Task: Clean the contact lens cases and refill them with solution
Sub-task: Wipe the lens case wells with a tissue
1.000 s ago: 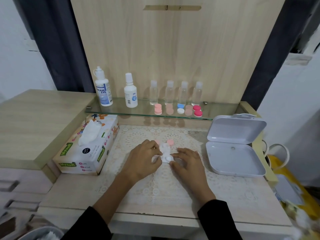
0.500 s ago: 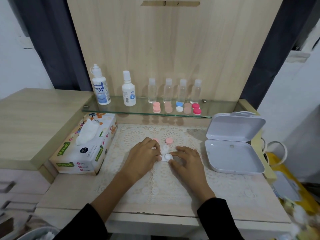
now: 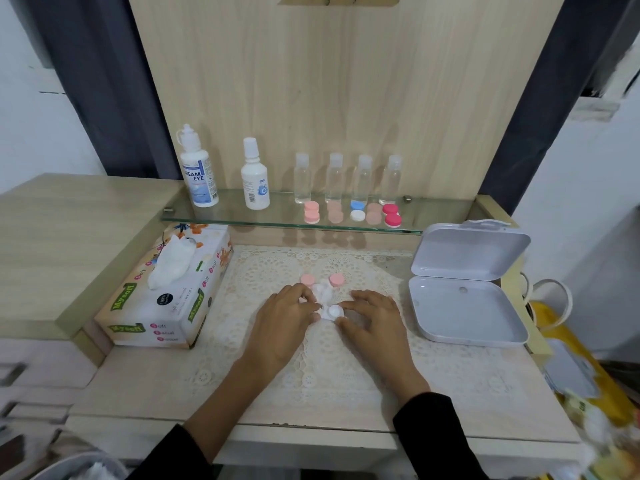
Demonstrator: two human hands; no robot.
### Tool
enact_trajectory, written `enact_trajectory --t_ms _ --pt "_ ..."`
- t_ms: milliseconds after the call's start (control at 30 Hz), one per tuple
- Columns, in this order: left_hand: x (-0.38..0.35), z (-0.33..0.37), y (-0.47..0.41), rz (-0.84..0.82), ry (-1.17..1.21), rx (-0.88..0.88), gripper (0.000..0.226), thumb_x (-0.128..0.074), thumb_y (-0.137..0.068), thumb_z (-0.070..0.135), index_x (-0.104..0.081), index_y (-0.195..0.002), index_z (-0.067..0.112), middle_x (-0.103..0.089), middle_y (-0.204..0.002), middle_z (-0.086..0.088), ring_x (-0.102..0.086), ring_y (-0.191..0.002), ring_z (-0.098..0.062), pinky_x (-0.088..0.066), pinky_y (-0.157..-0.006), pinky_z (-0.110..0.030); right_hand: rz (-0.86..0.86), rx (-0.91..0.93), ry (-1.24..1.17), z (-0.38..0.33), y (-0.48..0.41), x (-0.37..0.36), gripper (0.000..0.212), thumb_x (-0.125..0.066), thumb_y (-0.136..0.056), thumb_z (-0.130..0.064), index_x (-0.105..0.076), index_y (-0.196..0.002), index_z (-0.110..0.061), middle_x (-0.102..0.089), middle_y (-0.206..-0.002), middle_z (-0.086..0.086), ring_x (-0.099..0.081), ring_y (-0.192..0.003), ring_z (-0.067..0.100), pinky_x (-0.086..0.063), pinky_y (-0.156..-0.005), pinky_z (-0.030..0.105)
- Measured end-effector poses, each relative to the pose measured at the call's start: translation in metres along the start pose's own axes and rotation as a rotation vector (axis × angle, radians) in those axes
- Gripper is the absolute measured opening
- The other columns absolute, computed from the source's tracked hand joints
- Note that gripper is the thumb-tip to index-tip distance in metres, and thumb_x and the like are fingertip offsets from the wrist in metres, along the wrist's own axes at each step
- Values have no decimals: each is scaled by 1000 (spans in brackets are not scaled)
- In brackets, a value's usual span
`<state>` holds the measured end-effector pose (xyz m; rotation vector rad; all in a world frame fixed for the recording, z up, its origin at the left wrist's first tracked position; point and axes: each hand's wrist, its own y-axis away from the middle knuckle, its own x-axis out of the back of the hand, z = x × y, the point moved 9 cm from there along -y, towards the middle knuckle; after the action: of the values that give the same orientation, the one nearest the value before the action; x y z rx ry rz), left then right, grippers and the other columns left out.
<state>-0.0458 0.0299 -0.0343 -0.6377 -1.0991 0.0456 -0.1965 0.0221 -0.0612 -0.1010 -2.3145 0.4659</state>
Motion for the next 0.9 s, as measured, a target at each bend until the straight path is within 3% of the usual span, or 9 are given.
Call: enact_trajectory --t_ms 233,367,467,533,633,800,900 --pt "1 -1 -8 -32 -17 -13 18 -87 -61 14 -75 -74 17 -66 -80 7 -62 -76 -16 -46 -60 -27 23 37 56 -4 3 -1 35 -55 -79 -56 -72 -102 -35 -62 -124 -7 -47 -121 10 -32 -106 42" --pt "-3 -17 -15 -105 126 114 15 -77 -76 22 -75 -89 14 -66 -96 6 -53 -96 -12 -41 -80 -26 3 21 58 -3 1 -2 50 -42 -79 -62 -71 -107 -33 -59 -127 -9 -44 -124 9 -28 -109 42" --pt "-8 -29 -17 -149 327 209 14 -79 -74 19 -76 -85 11 -68 -94 3 -56 -94 -9 -39 -82 -19 -3 24 53 -4 1 -2 52 -41 -78 -61 -71 -109 -32 -59 -127 -8 -45 -124 10 -29 -109 42" --pt "-5 -40 -15 -107 480 309 12 -79 -73 14 -76 -83 9 -69 -89 2 -61 -86 -7 -39 -76 -10 5 27 44 -5 2 -1 46 -46 -79 -58 -71 -108 -33 -60 -127 -8 -45 -123 10 -30 -108 43" --pt "4 -54 -12 12 534 392 8 -76 -77 15 -74 -83 11 -67 -85 9 -60 -82 0 -40 -73 -10 23 27 35 -5 2 1 34 -55 -81 -50 -72 -105 -33 -60 -125 -8 -45 -120 9 -31 -107 45" --pt "2 -42 -11 -58 432 265 12 -65 -88 20 -72 -94 13 -62 -97 6 -58 -93 -8 -43 -84 -21 39 62 27 -6 1 0 26 -62 -82 -46 -71 -102 -34 -65 -113 -14 -50 -113 8 -35 -103 48" --pt "-3 -33 -5 -101 344 183 13 -66 -87 24 -73 -97 18 -62 -97 10 -57 -93 -8 -44 -82 -24 28 59 26 -4 0 -2 32 -57 -80 -50 -71 -102 -33 -66 -109 -17 -53 -111 8 -35 -103 52"
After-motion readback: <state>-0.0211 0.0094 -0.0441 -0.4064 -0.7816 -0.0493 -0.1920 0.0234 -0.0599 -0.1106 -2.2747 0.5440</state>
